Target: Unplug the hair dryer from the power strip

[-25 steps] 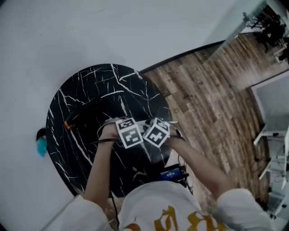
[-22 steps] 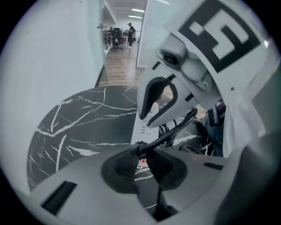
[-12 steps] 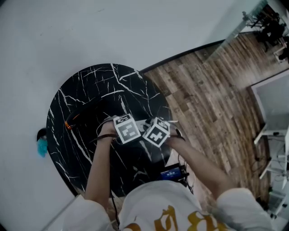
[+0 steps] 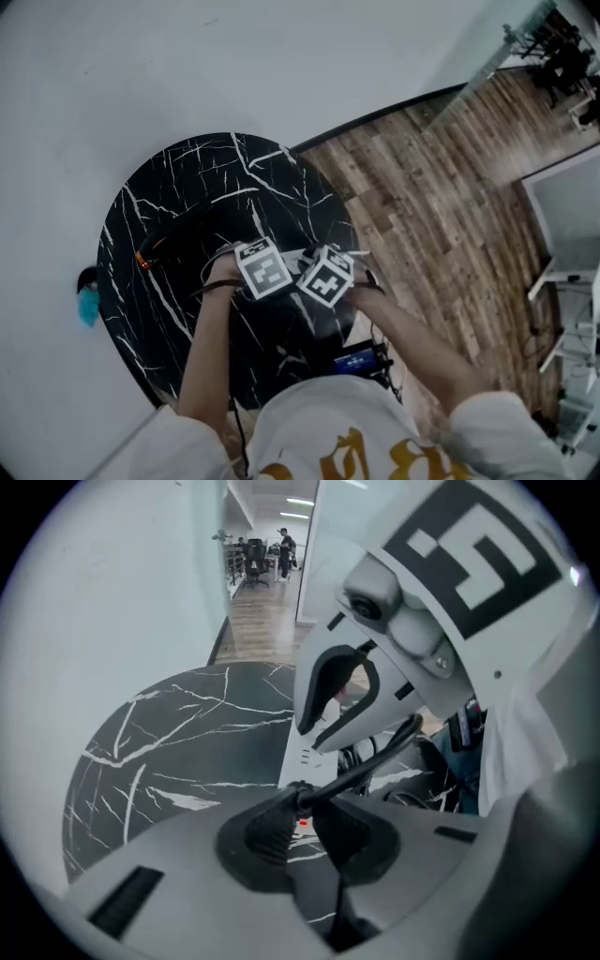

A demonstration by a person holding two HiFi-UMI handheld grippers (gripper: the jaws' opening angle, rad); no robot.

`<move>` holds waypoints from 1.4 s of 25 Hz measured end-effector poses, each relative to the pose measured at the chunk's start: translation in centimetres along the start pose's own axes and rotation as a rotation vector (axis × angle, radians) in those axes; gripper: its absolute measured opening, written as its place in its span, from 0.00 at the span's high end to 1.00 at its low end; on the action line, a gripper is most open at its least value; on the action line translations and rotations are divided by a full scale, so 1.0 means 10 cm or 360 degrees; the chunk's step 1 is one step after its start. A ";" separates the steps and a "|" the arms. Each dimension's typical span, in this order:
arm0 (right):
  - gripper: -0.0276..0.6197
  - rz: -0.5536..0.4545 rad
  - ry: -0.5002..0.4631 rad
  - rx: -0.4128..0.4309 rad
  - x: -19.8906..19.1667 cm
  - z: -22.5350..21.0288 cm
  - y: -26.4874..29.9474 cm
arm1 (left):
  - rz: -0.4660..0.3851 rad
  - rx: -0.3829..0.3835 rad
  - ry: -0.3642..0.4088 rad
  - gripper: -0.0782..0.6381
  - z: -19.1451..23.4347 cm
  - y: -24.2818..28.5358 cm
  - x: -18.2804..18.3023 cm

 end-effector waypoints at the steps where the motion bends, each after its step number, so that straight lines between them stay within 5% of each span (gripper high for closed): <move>1: 0.86 0.0001 -0.0001 -0.0006 0.00 0.00 0.00 | -0.0037 -0.0038 -0.0032 0.82 0.05 -0.02 0.00; 5: 0.86 0.0000 -0.0005 -0.0008 -0.01 -0.01 0.00 | -0.0131 -0.0090 -0.0062 0.82 0.13 -0.07 0.05; 9: 0.86 -0.0017 0.0009 -0.0005 0.00 -0.01 0.00 | 0.0017 0.0013 0.0016 0.82 -0.04 -0.01 0.02; 11: 0.86 -0.0010 0.0011 0.0001 0.01 -0.01 0.01 | -0.0018 0.0032 -0.0009 0.82 0.05 -0.04 0.03; 16: 0.86 -0.0014 0.0023 -0.0006 0.00 -0.01 0.00 | -0.0101 -0.0150 -0.0110 0.81 0.15 -0.08 0.00; 19: 0.86 -0.0009 0.0030 -0.0001 0.00 -0.01 0.00 | -0.0078 -0.0009 0.0038 0.82 0.02 -0.06 0.08; 22: 0.86 -0.0013 0.0030 0.0002 0.01 -0.01 -0.01 | -0.0033 0.0083 0.0053 0.82 0.02 -0.05 0.06; 28: 0.86 -0.0014 0.0027 -0.0006 0.00 0.00 0.01 | -0.0158 -0.0123 -0.0108 0.82 0.15 -0.09 0.02; 32: 0.86 -0.0014 0.0039 0.0003 0.00 -0.01 0.00 | -0.0023 0.0050 0.0054 0.82 0.00 -0.06 0.05; 35: 0.86 -0.0016 0.0025 -0.0009 0.00 -0.01 -0.01 | -0.0056 0.0066 0.0041 0.82 0.14 -0.09 0.05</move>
Point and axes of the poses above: the fingertips, and each gripper's own axes: y forward along the fingers, z to its left, x out of its top, the point moved 4 cm from there along -y, backward along the fingers, and after that the axes turned 3 degrees about x, right-handed, at the moved point
